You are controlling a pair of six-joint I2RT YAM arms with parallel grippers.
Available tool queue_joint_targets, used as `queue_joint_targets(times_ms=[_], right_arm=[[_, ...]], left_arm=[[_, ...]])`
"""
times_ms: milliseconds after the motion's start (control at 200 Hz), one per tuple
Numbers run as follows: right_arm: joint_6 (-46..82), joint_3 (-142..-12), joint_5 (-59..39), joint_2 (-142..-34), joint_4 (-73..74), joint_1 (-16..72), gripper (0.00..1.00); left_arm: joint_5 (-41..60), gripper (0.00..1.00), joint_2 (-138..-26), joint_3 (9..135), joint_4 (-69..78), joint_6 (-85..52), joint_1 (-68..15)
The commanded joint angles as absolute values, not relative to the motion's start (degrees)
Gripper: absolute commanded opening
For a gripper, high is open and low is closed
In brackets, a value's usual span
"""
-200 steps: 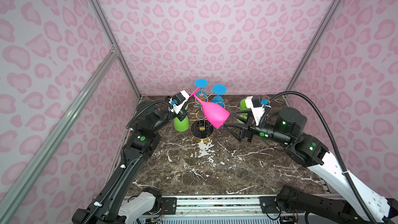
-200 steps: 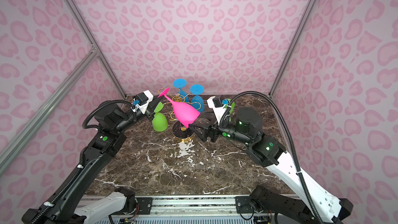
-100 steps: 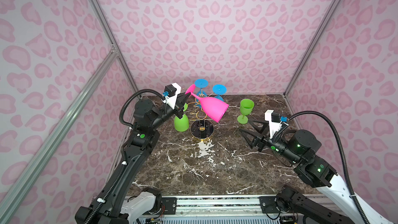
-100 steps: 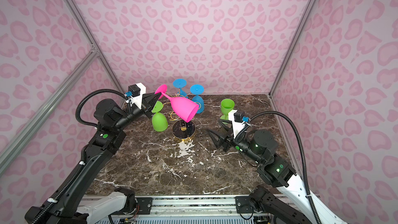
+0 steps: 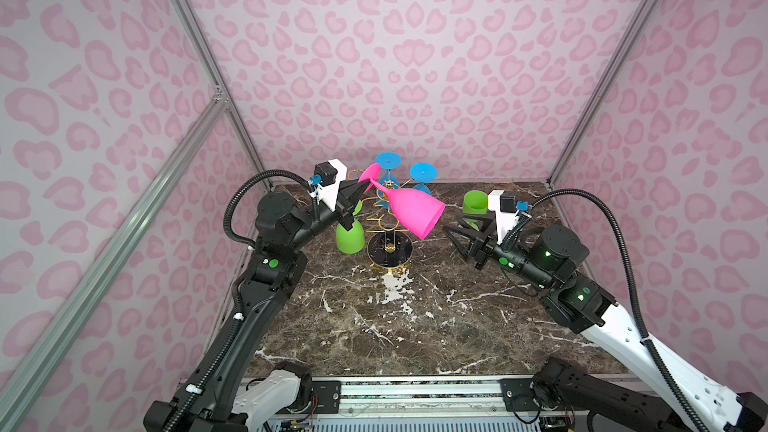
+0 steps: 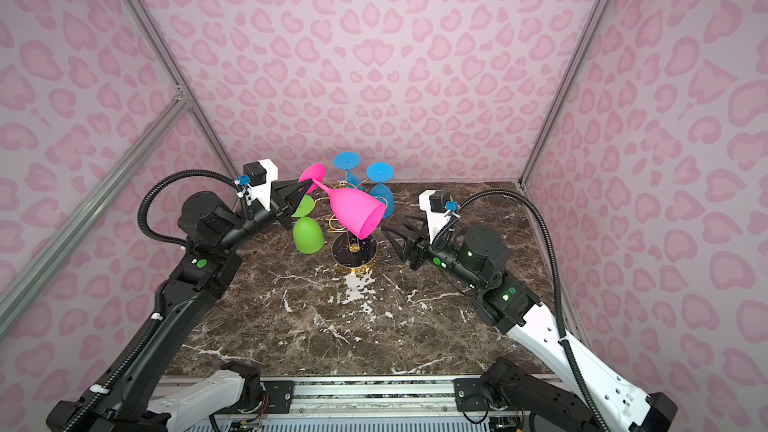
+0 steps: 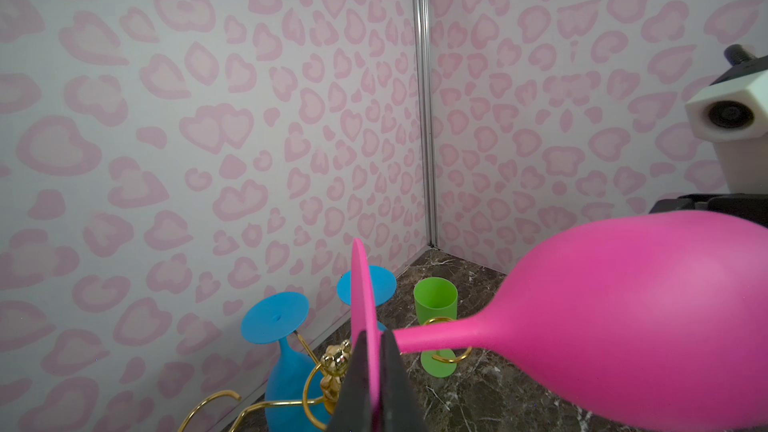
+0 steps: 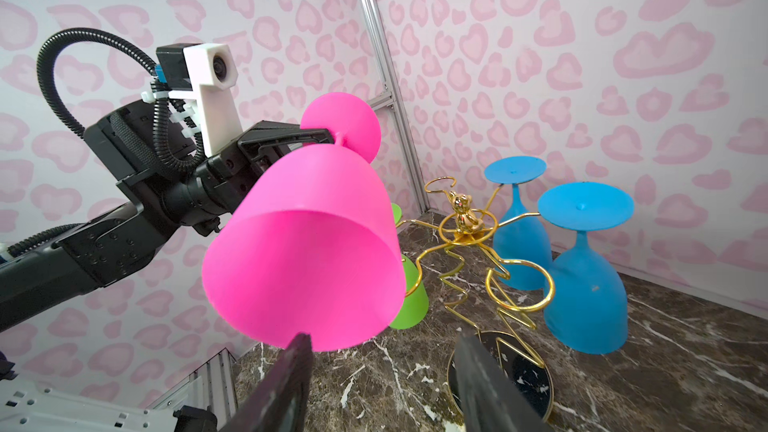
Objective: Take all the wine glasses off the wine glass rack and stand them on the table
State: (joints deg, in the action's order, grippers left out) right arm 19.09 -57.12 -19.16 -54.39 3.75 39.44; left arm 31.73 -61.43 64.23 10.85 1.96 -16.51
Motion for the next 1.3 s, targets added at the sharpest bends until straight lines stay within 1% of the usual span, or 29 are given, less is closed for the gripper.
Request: queue_joint_targets(times_ms=[0,65,240,435,620,755,795,960,1000,1090,1110,1120,1180,1245,1295], right_arm=[[19.6,-58.3,-20.7,-56.7,7.9,39.0,0.55],[19.6,-59.1,-21.0,-58.3,9.1,38.8,0.53],[20.9,-61.8,-22.7,-62.4,12.3,38.7,0.43],[22.0,-63.4,-24.5,-65.1,13.3,38.8,0.27],[22.6,-63.7,-24.5,-65.1,12.6,38.8,0.09],[23.7,-64.1,-23.9,-64.8,11.5,38.8,0.00],[24.2,-64.2,-23.9,-64.6,11.2,38.8,0.00],[24.6,-64.3,-20.8,-61.8,8.6,39.0,0.00],[24.7,-64.3,-19.3,-60.8,7.4,39.0,0.00],[24.1,-64.0,-15.8,-58.0,4.8,39.0,0.00],[24.1,-63.9,-15.0,-57.3,4.2,38.9,0.00],[23.9,-63.8,-14.7,-56.9,3.9,38.9,0.00],[23.3,-63.7,-12.4,-55.0,1.7,38.9,0.00],[22.7,-63.7,-9.5,-52.9,-1.4,38.9,0.00],[21.9,-64.0,-6.7,-51.3,-4.9,38.8,0.00]], left_arm=[[33.1,0.03,-61.0,64.4,13.6,0.7,-16.4],[33.3,0.03,-60.9,64.4,13.6,0.2,-16.4],[35.3,0.03,-61.0,64.5,14.0,-1.8,-16.5],[34.9,0.03,-61.1,64.3,14.1,-3.5,-16.5],[34.2,0.03,-61.6,64.6,14.1,-4.6,-16.4],[34.2,0.03,-61.9,64.7,14.1,-5.2,-16.5],[34.1,0.04,-62.0,64.7,14.0,-5.2,-16.4],[33.8,0.20,-62.1,64.8,14.0,-5.9,-16.4],[33.7,0.23,-62.1,64.9,13.9,-5.9,-16.4],[33.1,0.35,-62.0,65.0,13.7,-6.1,-16.4],[33.0,0.35,-61.9,65.0,13.7,-6.1,-16.4],[32.9,0.39,-61.8,65.0,13.7,-6.1,-16.4],[32.2,0.52,-61.6,65.0,13.6,-6.3,-16.4],[31.2,0.62,-61.3,65.1,13.4,-6.2,-16.5],[30.1,0.68,-61.0,65.2,12.9,-5.9,-16.4]])
